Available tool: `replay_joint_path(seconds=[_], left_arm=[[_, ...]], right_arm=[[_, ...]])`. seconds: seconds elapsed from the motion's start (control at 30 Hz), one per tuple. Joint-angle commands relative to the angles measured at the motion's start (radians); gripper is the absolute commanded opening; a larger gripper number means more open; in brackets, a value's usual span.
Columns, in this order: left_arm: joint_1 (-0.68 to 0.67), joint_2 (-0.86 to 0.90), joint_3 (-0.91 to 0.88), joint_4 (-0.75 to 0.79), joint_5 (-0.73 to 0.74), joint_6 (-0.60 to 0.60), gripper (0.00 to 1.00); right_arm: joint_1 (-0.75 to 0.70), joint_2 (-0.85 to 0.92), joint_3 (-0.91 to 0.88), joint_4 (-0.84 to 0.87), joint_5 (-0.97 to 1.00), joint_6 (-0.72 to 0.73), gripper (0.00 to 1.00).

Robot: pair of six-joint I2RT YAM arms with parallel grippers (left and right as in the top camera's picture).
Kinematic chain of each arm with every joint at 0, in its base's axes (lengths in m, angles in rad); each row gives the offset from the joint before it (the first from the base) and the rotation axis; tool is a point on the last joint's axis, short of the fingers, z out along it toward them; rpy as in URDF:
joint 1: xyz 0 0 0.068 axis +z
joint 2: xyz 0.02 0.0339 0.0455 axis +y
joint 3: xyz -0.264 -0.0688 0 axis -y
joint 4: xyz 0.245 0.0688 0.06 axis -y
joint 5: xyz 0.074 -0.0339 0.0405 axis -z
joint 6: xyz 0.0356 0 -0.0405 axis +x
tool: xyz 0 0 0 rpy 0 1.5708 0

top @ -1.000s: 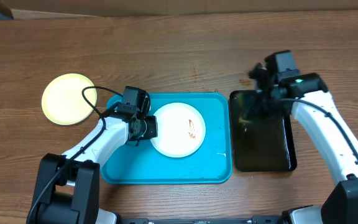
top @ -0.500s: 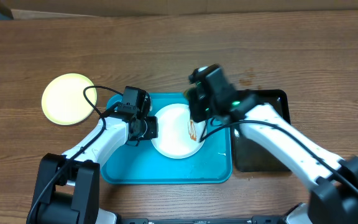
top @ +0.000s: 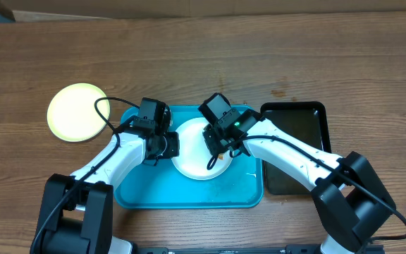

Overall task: Clean dirty plates on tray and stack at the side
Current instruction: 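Carry the sponge left over the white plate with the right gripper, then scrub the white plate with the sponge while the left gripper holds it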

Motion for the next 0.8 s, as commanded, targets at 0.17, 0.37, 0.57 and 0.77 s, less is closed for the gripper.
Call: replay_joint_path(seconds=[0.17, 0.37, 0.57, 0.77], left_arm=[[-0.006, 0.015, -0.006, -0.002, 0.005, 0.026, 0.05], [-0.006, 0.015, -0.006, -0.002, 0.005, 0.026, 0.04], [-0.006, 0.015, -0.006, -0.002, 0.005, 0.026, 0.04], [-0.006, 0.015, -0.006, -0.002, 0.005, 0.026, 0.04]], right_arm=[[0.000, -0.002, 0.015, -0.023, -0.017, 0.013, 0.47], [0.000, -0.002, 0.014, -0.018, -0.016, 0.013, 0.53], [0.000, 0.002, 0.013, -0.021, -0.017, 0.016, 0.47], [0.000, 0.042, 0.006, -0.002, -0.016, 0.016, 0.45]])
